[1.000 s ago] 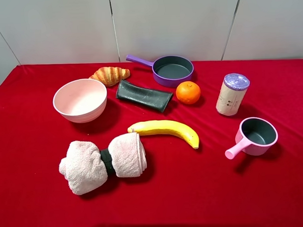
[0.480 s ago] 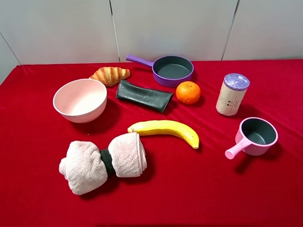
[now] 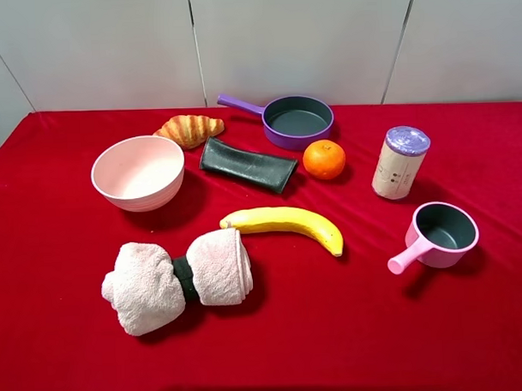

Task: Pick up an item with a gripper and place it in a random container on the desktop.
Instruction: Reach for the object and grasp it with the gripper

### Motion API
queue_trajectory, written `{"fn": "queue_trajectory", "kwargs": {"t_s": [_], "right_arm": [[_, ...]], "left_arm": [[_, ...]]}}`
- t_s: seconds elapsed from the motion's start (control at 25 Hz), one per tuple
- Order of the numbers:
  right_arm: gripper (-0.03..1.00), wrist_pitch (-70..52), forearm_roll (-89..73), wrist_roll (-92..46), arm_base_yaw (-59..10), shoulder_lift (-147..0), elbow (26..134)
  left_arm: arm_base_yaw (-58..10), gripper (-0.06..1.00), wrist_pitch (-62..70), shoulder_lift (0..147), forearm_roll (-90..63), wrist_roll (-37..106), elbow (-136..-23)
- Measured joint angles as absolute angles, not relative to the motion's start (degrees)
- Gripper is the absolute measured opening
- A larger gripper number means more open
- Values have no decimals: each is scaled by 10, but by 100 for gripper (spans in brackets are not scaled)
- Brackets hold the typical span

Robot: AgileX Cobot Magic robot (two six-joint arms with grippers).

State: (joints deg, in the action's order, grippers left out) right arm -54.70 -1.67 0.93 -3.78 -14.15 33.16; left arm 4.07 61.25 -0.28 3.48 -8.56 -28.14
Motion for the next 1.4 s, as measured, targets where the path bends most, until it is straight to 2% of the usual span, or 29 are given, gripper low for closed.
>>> {"fn": "queue_trajectory", "kwargs": {"t_s": [1.4], "right_arm": [[69,-204,-17,-26,-38,-507,337]], "left_arm": [[41,100,613,-3,35,-86,-281]]}}
